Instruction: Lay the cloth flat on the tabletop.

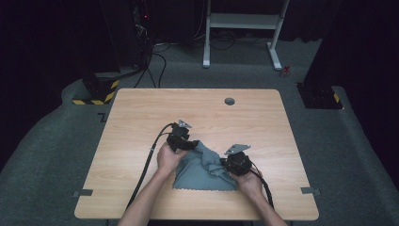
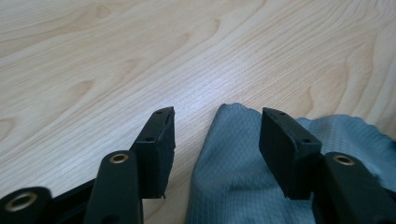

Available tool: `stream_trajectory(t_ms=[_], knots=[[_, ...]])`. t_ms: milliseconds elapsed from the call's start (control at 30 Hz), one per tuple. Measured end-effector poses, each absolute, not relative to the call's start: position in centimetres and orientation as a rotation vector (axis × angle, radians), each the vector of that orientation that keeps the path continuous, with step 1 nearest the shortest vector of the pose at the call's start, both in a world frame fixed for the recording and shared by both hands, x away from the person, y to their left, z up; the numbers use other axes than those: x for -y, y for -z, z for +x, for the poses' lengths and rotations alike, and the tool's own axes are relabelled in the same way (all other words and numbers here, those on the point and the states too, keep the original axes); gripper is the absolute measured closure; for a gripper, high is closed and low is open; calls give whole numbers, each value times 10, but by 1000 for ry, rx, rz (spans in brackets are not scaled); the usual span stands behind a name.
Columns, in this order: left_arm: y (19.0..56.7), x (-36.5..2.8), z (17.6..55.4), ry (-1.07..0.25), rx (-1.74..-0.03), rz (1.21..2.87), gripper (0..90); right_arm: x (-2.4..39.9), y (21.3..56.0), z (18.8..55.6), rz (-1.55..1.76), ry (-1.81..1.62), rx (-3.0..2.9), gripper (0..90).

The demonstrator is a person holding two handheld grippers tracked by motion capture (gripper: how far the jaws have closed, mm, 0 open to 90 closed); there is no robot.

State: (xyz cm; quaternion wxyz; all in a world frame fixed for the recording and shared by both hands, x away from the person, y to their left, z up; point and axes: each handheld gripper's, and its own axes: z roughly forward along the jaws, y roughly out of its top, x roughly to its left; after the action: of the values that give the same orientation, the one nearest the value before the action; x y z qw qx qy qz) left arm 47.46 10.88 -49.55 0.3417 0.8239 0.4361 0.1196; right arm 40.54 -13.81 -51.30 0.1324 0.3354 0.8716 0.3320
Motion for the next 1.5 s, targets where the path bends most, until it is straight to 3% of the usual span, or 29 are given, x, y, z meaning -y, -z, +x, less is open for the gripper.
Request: stream_trajectory(t_ms=[167, 333, 400, 533, 833, 1000, 1133, 1333, 1500], knots=[[502, -104, 478, -293, -1136, 2153, 528, 141, 512, 405, 966, -976, -2527, 898], [506, -104, 480, -270, -1094, 2221, 675, 146, 506, 407, 986, -1021, -2498, 899], [506, -106, 482, -246, -1104, 2225, 812, 147, 503, 409, 985, -1008, -2491, 899], [505, -108, 482, -242, -1087, 2237, 880, 144, 498, 410, 948, -969, -2482, 899], [475, -129, 477, -400, -1092, 2053, 892, 138, 481, 430, 941, -916, -2426, 899], [481, -126, 478, -520, -1118, 2080, 892, 121, 481, 450, 953, -843, -2385, 899], [492, -127, 481, -529, -1176, 2081, 891, 113, 485, 458, 962, -811, -2371, 894], [503, -138, 477, -532, -1233, 2063, 884, 122, 483, 454, 1012, -908, -2371, 796], [505, -141, 472, -510, -1225, 2041, 758, 135, 485, 446, 1060, -952, -2406, 748]])
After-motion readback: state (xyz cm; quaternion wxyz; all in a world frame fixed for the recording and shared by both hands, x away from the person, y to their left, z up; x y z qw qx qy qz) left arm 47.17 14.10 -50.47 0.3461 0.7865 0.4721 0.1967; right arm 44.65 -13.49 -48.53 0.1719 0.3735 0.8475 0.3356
